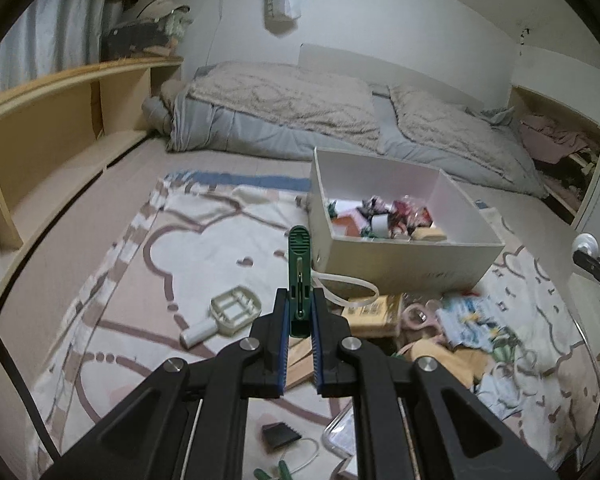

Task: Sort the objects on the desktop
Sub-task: 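Lift the clothespin with the left tool while the right tool lifts the cup, then carry both held items over the white box and lower them inside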

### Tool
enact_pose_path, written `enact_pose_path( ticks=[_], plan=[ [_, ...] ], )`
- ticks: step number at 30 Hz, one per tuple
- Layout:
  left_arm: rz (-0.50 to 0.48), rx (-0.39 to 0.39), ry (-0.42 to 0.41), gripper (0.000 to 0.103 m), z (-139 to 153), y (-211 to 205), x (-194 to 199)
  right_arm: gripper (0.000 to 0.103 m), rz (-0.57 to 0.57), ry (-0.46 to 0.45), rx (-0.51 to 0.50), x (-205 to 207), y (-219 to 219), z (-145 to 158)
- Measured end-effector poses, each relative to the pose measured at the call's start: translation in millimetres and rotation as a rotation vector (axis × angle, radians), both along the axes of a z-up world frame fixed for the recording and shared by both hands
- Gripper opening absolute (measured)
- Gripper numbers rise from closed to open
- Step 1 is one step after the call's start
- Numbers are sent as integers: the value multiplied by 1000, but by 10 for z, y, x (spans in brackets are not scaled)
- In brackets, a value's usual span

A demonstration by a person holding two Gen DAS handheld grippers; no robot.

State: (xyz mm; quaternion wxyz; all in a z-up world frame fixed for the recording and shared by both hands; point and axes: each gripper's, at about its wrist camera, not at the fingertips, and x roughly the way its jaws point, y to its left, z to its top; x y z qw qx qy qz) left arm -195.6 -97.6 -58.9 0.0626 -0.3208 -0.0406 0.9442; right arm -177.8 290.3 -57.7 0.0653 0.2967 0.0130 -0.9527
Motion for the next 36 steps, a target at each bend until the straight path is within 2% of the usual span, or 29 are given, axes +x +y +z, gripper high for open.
enact_pose_path(
  ticks=[10,16,24,30,36],
  plan=[
    [-42,-33,87,10,559,295,-18,36,65,37,-16,-187,-395,478],
    [-66,-23,146,10,925,492,-64,36,85,79,-20,-272,-535,802],
    [-104,-29,194,10,1279,785,-181,36,82,101,-41,-437,-680,1042],
    [-126,-42,210,10,1417,1011,-350,36,65,80,-91,-623,-706,1139],
    [-140,-68,198,10,1368,1235,-553,36,-1,32,-98,-792,-702,1051]
  ],
)
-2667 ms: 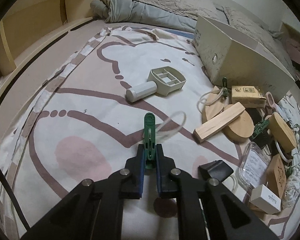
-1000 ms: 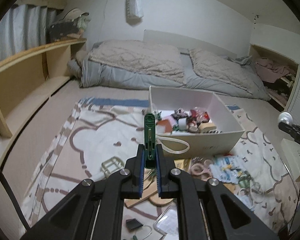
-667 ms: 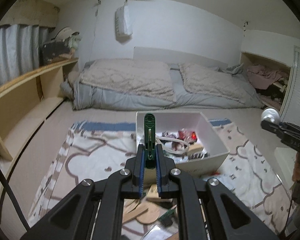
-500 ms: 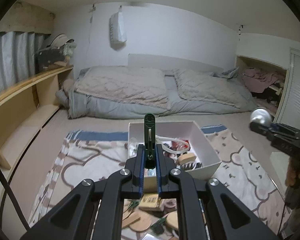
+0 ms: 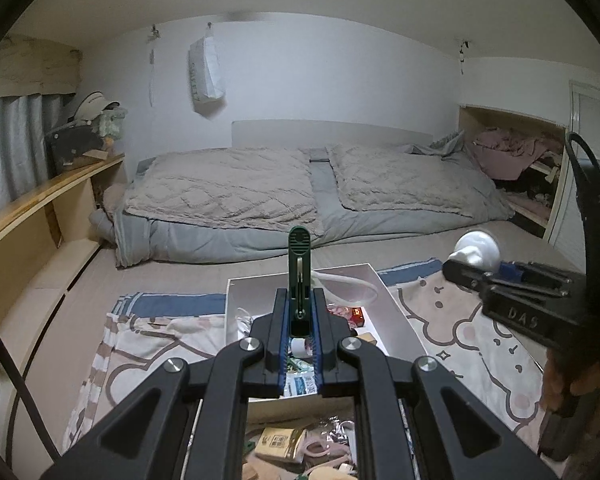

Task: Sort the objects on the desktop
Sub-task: 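Carry both held items over the white box and lower them inside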

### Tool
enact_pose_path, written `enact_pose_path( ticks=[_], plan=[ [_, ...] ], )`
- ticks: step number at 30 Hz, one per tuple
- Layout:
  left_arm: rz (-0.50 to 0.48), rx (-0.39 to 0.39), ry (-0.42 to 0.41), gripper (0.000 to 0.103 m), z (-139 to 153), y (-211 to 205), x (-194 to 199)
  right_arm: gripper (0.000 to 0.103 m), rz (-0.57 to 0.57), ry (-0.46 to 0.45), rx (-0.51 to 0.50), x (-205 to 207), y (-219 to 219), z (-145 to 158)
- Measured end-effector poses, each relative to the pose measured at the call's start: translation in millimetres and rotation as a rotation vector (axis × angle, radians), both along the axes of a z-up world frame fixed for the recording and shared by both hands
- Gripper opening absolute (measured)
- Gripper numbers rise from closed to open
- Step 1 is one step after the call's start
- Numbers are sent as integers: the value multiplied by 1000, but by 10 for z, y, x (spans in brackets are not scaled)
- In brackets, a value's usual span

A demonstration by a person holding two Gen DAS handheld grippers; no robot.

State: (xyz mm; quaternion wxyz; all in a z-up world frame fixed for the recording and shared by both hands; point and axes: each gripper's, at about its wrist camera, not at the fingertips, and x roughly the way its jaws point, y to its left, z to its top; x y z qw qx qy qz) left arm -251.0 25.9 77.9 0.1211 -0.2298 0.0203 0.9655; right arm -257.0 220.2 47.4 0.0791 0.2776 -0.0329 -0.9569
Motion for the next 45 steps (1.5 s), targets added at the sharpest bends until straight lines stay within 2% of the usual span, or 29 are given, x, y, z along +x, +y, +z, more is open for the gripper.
enact_pose_path(
  ticks=[3,8,14,19,31,39,40,41,42,43,45],
  plan=[
    [-1,-16,-13,10,-46,99,-128,36,-9,-24,-39,-66,24,-89],
    [2,-14,-37,10,-183,192,-369,36,0,-57,-25,-174,47,-297],
    [-9,32,-110,10,-557,278,-756,36,-20,-98,-7,-378,139,-495],
    [-25,5,-157,10,-816,408,-1015,36,-30,-113,-8,-563,180,-622],
    [-12,64,-299,10,-1320,557,-1599,36,-50,-179,-3,-907,267,-954],
    [-29,91,-328,10,-1496,724,-1807,36,-69,-195,-2,-999,404,-1043],
    [-25,91,-328,13,-1499,740,-1836,36,-73,-199,-3,-1005,424,-1057],
    [-20,85,-333,31,-1505,756,-1852,36,-76,-201,-5,-1011,436,-1067],
    [-14,82,-337,56,-1510,764,-1860,36,-78,-203,-6,-1015,444,-1079],
    [-7,95,-325,61,-1506,753,-1842,36,-77,-206,-9,-1019,446,-1089],
    [-9,107,-305,61,-1489,728,-1825,36,-74,-208,-9,-1027,434,-1105]
  ],
)
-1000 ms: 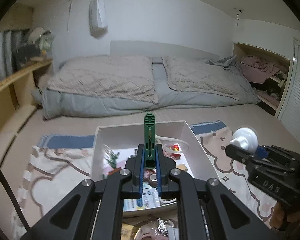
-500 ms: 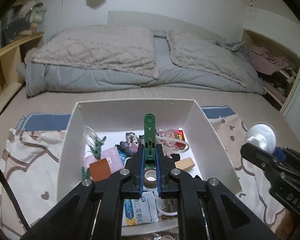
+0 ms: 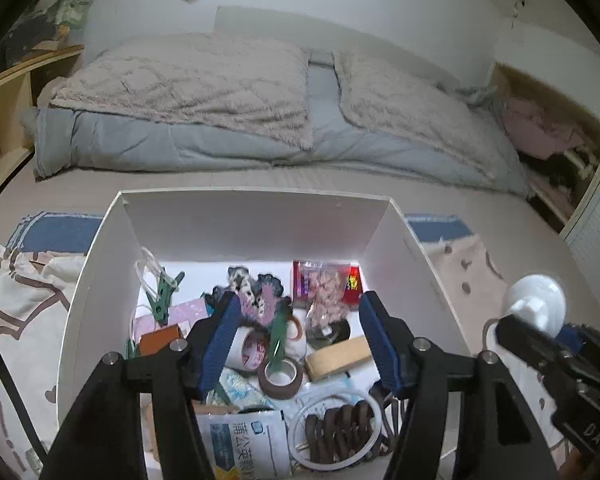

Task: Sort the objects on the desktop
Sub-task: 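Carry both held items over the white box and lower them inside, then open both tools to release the clothespin and cup into the box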

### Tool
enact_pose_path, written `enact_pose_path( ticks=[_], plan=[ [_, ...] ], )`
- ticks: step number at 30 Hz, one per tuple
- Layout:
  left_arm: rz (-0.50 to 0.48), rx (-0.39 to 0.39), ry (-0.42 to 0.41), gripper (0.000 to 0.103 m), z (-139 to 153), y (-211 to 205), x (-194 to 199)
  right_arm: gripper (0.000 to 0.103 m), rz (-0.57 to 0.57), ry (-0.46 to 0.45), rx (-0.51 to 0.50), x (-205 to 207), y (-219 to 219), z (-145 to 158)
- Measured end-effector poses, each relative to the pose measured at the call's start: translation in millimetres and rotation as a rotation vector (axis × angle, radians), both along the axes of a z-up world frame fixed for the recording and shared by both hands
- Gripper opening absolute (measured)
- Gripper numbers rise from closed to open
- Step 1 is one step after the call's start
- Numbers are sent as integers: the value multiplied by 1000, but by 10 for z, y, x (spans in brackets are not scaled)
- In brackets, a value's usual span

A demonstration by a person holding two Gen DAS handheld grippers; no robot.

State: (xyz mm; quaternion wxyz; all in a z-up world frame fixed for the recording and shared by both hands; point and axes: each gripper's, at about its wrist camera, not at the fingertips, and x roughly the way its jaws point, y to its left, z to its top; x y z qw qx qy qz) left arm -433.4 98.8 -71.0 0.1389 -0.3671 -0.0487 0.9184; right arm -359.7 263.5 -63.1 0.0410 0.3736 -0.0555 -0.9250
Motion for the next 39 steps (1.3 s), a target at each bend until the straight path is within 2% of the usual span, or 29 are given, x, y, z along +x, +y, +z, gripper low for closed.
enact_pose_path(
  ticks=[8,18,22,29,34,37,38,39],
  plan=[
    [41,2,20,61,122,-268,37,36,27,-2,-4,-19,-128,-16],
    [116,-41,83,61,303,-686,150,36,113,-30,-53,-88,-475,-113],
    [145,-67,93,61,315,-853,176,36,159,-49,-75,-122,-686,-178],
    [185,-58,83,61,298,-1126,175,36,213,-83,-121,-198,-953,-304],
    [203,-38,86,61,287,-1256,191,36,251,-77,-150,-220,-1018,-354],
    [208,-49,87,61,279,-1295,184,36,225,-70,-151,-253,-1007,-374],
    [210,-51,86,61,274,-1301,182,41,213,-68,-149,-262,-997,-377],
    [210,-50,85,62,269,-1307,181,63,199,-64,-151,-271,-977,-375]
  ],
)
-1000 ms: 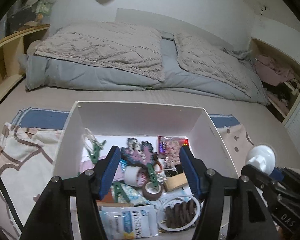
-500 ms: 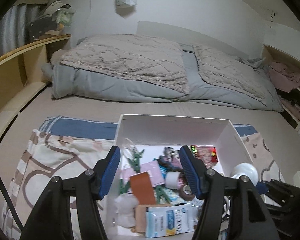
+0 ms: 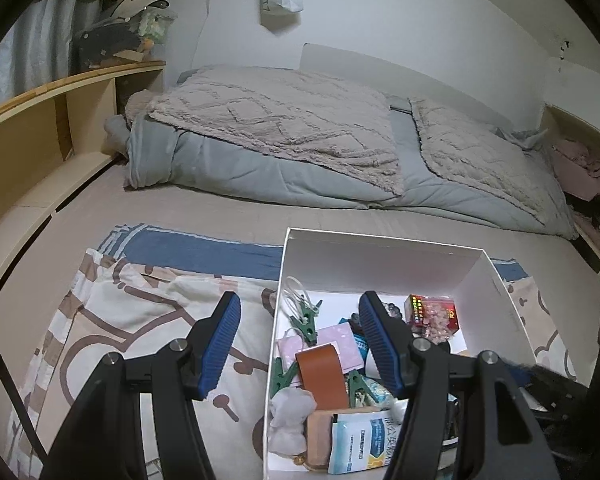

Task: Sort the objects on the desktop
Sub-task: 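Open both tools to release the clothespin and cup into the box, then raise both open tools up and away from the box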

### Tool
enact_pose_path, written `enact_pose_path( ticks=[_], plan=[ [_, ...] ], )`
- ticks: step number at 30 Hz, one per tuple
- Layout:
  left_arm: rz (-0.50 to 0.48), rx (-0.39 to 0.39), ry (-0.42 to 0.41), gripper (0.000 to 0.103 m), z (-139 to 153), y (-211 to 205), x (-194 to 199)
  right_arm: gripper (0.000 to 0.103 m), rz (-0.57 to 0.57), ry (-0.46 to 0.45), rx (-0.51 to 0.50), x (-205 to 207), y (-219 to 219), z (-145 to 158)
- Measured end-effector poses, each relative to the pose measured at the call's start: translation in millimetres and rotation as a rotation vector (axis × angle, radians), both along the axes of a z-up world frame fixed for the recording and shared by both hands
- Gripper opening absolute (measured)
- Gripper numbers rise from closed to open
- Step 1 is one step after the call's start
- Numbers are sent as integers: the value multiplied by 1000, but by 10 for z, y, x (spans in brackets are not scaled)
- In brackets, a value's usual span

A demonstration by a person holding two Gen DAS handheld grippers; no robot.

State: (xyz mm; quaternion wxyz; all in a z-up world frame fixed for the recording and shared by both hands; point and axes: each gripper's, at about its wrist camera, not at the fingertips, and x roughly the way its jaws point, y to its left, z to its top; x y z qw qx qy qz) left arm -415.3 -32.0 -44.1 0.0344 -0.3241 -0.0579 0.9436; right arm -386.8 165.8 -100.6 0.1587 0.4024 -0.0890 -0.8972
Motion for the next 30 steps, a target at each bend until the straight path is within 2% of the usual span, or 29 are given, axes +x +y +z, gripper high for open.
enact_pose_path(
  ticks=[1,2,6,12,27,28,30],
  plan=[
    [0,1,-2,62,-7,-6,-2,77,-12,7,-8,1,25,2],
    [0,0,-3,63,-6,-11,-6,94,-20,13,-14,3,52,6],
    [3,-1,-5,66,-19,9,9,103,-60,31,-2,6,137,41],
    [-12,-22,1,71,2,70,64,103,-84,49,-19,23,203,92],
    [-35,-38,38,75,222,163,284,103,-112,84,-32,202,354,309],
    [-35,-39,42,77,241,168,304,103,-114,89,-29,220,362,330],
    [-33,-34,55,90,296,172,354,103,-115,104,-17,259,371,377]
  ],
)
